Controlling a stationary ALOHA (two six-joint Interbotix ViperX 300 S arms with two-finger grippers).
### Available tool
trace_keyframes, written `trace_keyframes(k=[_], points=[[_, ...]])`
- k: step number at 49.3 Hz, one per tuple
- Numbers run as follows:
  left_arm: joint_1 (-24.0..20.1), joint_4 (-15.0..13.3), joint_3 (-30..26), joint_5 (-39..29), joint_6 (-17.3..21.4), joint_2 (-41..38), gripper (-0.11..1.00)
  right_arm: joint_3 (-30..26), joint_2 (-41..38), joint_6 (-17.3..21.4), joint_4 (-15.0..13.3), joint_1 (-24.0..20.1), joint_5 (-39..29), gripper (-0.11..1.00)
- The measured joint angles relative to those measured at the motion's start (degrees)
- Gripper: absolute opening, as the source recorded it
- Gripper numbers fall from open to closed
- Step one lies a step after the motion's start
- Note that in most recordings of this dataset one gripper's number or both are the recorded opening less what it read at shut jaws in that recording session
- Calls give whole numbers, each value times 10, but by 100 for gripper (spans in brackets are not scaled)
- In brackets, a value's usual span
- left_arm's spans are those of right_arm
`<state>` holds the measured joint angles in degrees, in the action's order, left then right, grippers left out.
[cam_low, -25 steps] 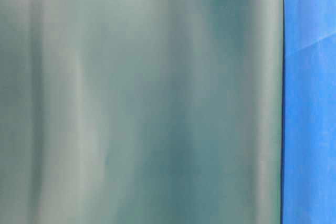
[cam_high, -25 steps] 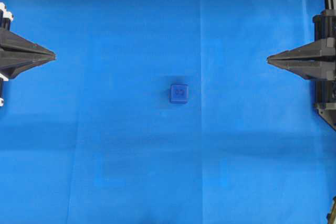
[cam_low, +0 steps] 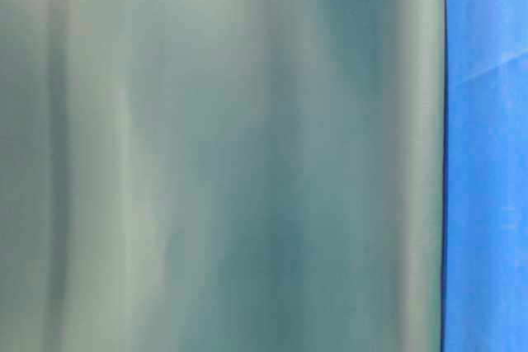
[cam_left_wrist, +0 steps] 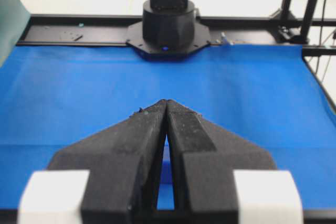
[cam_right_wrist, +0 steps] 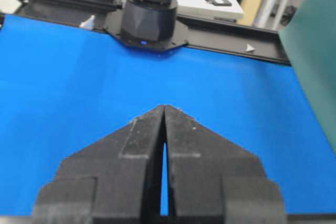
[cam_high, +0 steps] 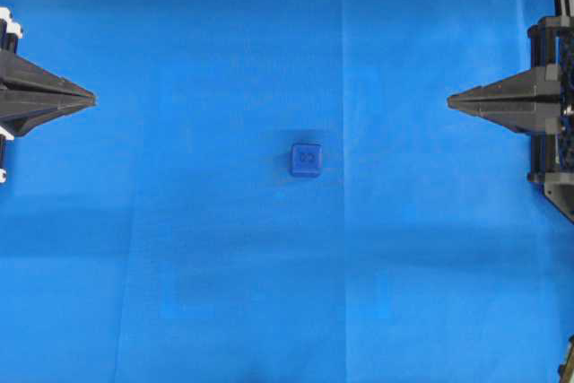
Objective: Handover the blue block to the right arm after grasping it with the left arm, then place it in the designated position.
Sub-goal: 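Open both grippers wide at their start positions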
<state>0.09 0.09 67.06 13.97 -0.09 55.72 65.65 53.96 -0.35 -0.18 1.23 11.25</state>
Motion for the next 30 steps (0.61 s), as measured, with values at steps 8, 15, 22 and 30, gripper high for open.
trace_keyframes(k=[8,15,22,30], points=[[-2,1,0,-1,2,-2,1,-1,-1,0,0,10,1,-3],[-3,1,0,-1,2,-3,30,-1,-4,4,-1,10,1,13],[-2,1,0,-1,0,-2,73,-1,-10,7,1,10,1,54],[-3,1,0,-5,3,-3,92,-1,-22,8,2,11,2,93]])
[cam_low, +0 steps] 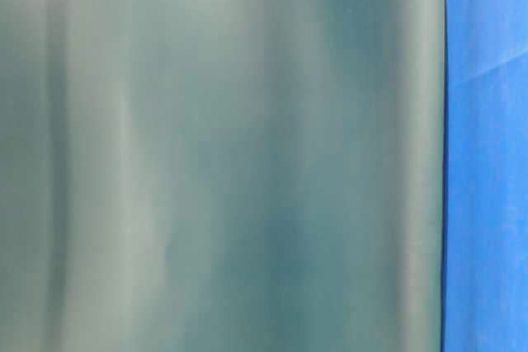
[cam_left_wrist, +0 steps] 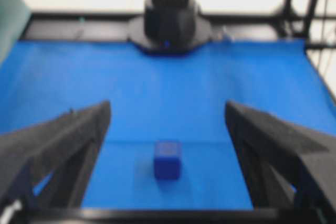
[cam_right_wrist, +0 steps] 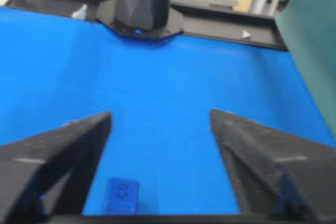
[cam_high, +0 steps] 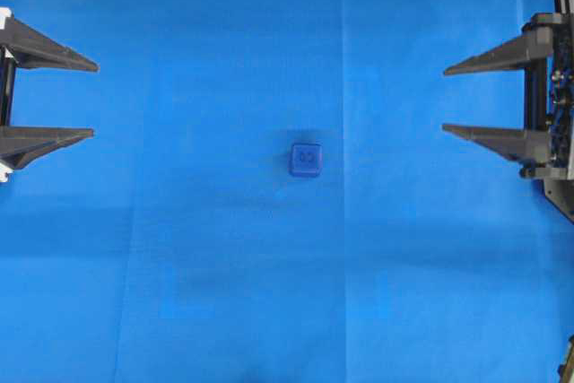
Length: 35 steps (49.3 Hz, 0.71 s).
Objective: Handover the blue block to the right arm after grasping it with the left arm, then place it in the designated position.
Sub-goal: 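Open both grippers wide at their start positions, then move the open left gripper toward the blue cube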
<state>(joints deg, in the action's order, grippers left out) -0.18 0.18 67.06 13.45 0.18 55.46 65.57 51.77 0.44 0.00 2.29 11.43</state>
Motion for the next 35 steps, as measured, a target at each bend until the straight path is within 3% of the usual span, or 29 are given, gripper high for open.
trace_keyframes(k=[18,35], points=[[-11,0,1,12,0,-24,92,0,-5,1,1,4,0,93],[-38,0,-27,112,-2,-155,92,0,-8,2,4,5,5,93]])
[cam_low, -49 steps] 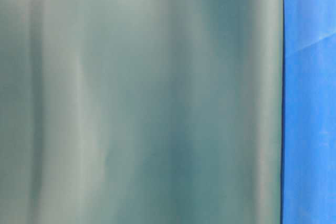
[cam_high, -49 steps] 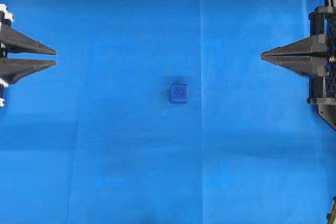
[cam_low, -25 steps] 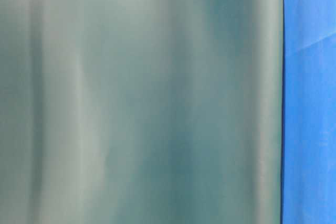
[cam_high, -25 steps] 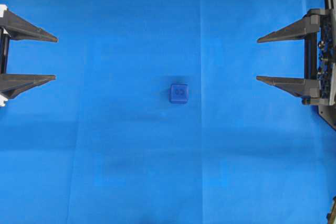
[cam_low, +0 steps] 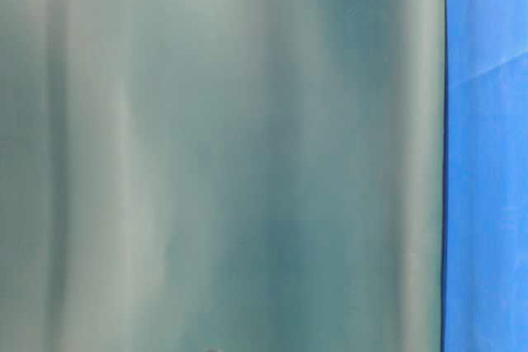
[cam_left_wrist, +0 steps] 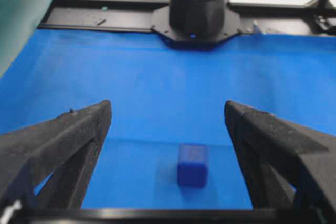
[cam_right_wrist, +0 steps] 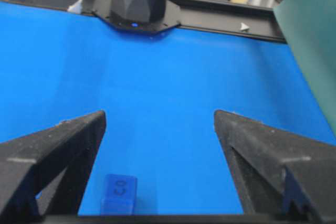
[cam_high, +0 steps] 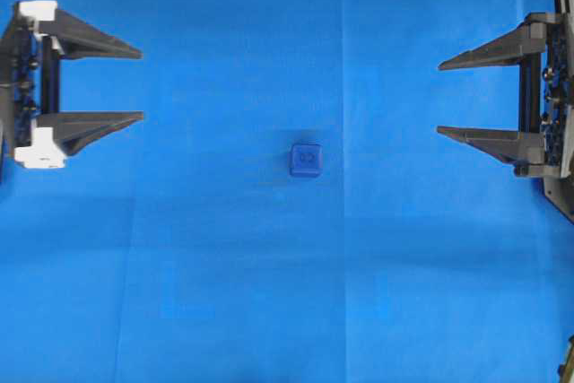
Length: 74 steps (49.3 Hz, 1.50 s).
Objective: Handover the blue block to the right arm after grasping it with the left arm, then place it in the designated position.
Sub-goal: 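Move the open left gripper toward the blue cube, then rotate the left gripper downward and lower it over the blue cube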
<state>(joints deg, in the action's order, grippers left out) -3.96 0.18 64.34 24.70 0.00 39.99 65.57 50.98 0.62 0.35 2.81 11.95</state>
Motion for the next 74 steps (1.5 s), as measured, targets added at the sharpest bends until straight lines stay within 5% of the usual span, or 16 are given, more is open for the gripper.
trace_keyframes(k=[33,57,74], points=[[-1,1,-269,-13,-4,-334,91,0,-10,3,10,2,2,93],[0,2,-344,-53,-2,-387,91,1,-17,3,10,2,11,93],[11,2,-424,-262,-3,-412,90,0,-18,3,10,2,11,93]])
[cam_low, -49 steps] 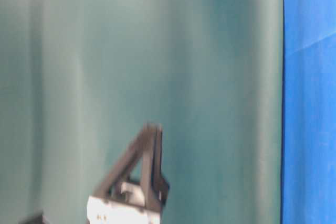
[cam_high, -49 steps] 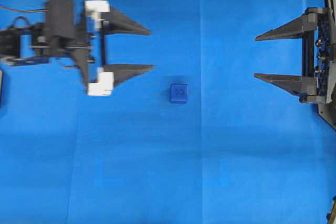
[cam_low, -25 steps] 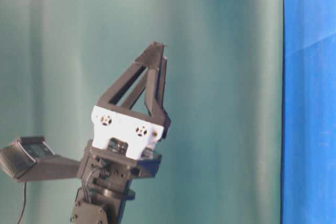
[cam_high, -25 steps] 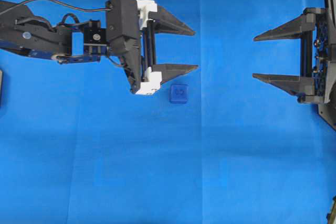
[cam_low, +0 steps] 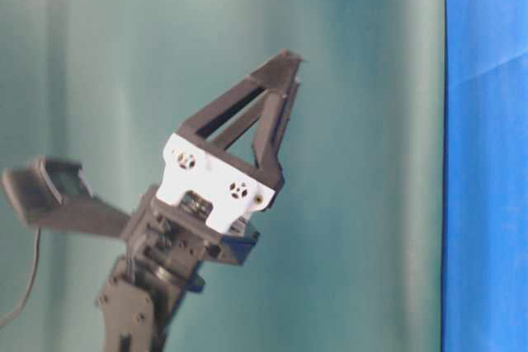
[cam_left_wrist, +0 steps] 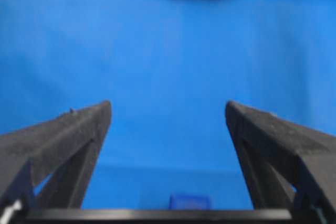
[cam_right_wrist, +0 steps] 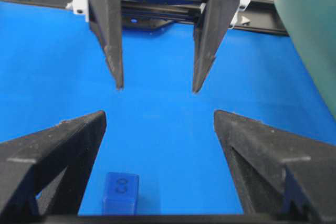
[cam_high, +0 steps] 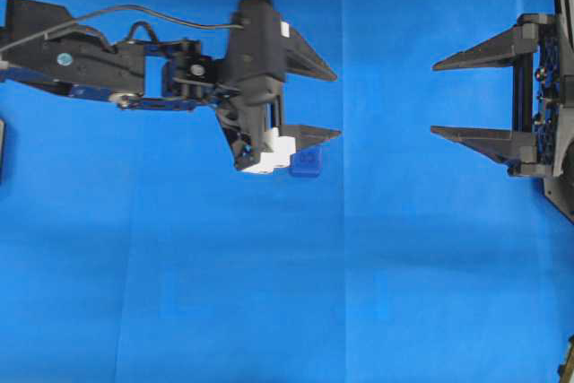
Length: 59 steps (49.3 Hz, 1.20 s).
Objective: Handover the blue block to the right arm after grasping it with the left arm, then place it in the designated position.
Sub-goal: 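Rotate the left gripper downward and lower it over the blue cube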
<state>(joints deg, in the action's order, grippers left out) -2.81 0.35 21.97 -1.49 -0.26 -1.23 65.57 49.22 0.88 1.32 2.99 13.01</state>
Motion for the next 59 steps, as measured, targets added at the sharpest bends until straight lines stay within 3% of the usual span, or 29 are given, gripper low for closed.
trace_keyframes(k=[19,29,59], points=[[0,-1,-164,-328,5,-83,90,0,0,0,0,0,-11,93],[13,0,-243,-447,8,-119,90,0,0,0,0,1,-13,93],[12,0,-264,-475,0,-126,90,1,0,0,-1,0,-14,93]])
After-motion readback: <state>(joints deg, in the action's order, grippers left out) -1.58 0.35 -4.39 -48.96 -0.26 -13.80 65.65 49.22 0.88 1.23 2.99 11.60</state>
